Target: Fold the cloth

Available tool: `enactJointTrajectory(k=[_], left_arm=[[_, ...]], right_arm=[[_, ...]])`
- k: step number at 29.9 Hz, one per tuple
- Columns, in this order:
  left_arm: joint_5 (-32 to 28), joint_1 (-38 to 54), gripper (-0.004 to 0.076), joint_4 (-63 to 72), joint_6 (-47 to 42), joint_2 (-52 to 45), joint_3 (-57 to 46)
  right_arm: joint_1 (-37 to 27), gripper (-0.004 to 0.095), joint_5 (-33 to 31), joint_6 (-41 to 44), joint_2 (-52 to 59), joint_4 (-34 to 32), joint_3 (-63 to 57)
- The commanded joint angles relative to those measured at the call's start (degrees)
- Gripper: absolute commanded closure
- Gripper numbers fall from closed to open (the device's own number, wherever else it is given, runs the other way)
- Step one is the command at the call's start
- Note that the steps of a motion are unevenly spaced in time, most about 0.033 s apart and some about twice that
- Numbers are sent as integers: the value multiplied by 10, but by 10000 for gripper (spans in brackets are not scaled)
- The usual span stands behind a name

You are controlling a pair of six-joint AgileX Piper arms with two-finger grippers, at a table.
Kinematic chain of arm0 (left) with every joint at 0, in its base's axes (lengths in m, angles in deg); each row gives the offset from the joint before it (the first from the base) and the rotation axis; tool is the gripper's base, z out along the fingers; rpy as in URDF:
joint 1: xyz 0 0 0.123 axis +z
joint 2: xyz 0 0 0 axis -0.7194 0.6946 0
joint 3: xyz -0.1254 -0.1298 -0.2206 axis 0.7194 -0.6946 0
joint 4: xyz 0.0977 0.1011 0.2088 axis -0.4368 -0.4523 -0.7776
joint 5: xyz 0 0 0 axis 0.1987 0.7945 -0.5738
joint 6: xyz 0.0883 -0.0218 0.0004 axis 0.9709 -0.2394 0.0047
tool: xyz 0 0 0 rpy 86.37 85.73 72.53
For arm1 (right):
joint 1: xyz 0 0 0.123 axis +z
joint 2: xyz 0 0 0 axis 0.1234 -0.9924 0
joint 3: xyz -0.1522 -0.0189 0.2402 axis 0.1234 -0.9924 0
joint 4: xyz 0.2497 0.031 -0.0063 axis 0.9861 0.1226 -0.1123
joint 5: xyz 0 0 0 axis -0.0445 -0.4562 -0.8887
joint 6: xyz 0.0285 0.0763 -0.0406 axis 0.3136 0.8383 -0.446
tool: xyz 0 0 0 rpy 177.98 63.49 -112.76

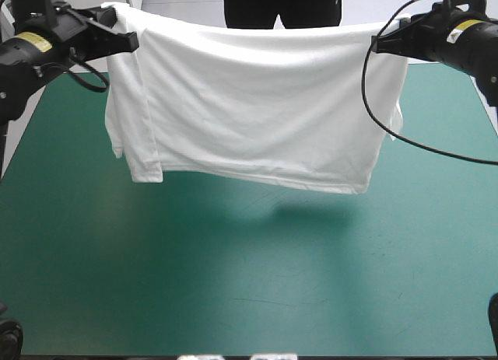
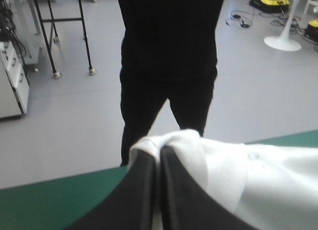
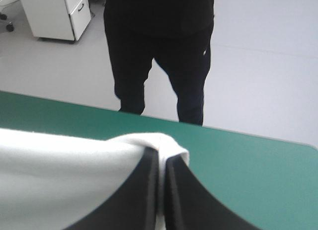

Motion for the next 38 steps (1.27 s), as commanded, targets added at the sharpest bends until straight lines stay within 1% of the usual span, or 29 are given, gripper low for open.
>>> enactJointTrajectory(k=[1, 5, 8, 12, 14, 18, 21, 25, 29, 32, 38], left_arm=[[-155, -2, 733, -12, -1, 21, 14], [-224, -2, 733, -16, 16, 61, 14], [-227, -2, 733, -16, 20, 84, 14], [-189, -2, 733, -25, 33, 114, 1], [-169, -2, 733, -25, 33, 124, -25], [-116, -2, 733, -25, 33, 121, -96], [-81, -2, 733, -25, 33, 101, -153], [-56, -2, 733, -18, 32, 60, -241], [-25, -2, 733, -17, 29, 15, -329], [-7, -2, 733, -15, 23, -20, -398], [54, -2, 733, -1, 18, -85, -522]], right_arm=[[0, 925, 151, -16, -17, -26, 15], [0, 925, 218, -17, -47, -26, 15], [0, 925, 225, -18, -62, -26, 15], [-1, 925, 172, -18, -93, -26, 12], [-1, 925, 148, -18, -108, -26, -4], [-1, 925, 128, -18, -113, -21, -65], [-1, 925, 96, -10, -102, -15, -125], [-1, 925, 64, -14, -75, 18, -212], [0, 925, 52, -32, -40, 55, -294], [0, 925, 45, -39, -3, 67, -365], [0, 925, 33, -39, 77, 82, -495]])
